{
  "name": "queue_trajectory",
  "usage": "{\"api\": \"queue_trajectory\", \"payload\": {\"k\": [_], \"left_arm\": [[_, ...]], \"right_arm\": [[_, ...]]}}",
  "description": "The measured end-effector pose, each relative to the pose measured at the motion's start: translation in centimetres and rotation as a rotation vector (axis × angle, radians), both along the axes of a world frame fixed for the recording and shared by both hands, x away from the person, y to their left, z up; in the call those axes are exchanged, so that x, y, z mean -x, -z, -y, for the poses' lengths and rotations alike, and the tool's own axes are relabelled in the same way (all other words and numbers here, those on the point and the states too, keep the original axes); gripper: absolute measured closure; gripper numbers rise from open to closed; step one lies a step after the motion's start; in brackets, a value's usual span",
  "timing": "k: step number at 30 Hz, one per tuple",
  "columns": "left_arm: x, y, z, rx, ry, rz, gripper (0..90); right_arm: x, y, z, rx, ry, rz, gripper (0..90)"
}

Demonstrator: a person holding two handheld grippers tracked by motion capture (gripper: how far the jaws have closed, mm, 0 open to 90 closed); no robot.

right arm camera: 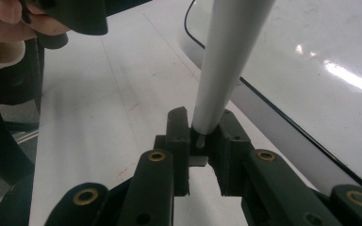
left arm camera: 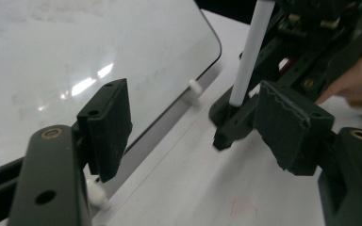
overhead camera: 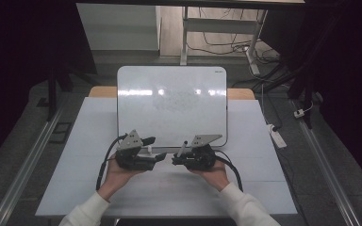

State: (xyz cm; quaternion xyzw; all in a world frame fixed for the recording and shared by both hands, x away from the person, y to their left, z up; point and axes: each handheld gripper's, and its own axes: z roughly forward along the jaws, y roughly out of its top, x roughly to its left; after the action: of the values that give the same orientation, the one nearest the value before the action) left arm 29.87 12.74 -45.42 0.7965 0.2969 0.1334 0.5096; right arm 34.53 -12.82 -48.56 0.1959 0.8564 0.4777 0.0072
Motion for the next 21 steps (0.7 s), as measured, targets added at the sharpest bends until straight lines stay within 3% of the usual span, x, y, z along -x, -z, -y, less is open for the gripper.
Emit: {"api": "queue_trajectory", "payload": {"k": [9, 21], "left_arm": [[-0.7, -0.3, 2.1, -0.003, 0.049, 0.003, 35.0], [-1.1, -0.3, 4.6, -0.033, 0.118, 0.036, 63.6]], "right_arm": [[0.1, 0.2, -0.2, 0.000, -0.007, -0.011, 77.4], [0.1, 0.3, -0.4, -0.006, -0.013, -0.034, 77.4]]}}
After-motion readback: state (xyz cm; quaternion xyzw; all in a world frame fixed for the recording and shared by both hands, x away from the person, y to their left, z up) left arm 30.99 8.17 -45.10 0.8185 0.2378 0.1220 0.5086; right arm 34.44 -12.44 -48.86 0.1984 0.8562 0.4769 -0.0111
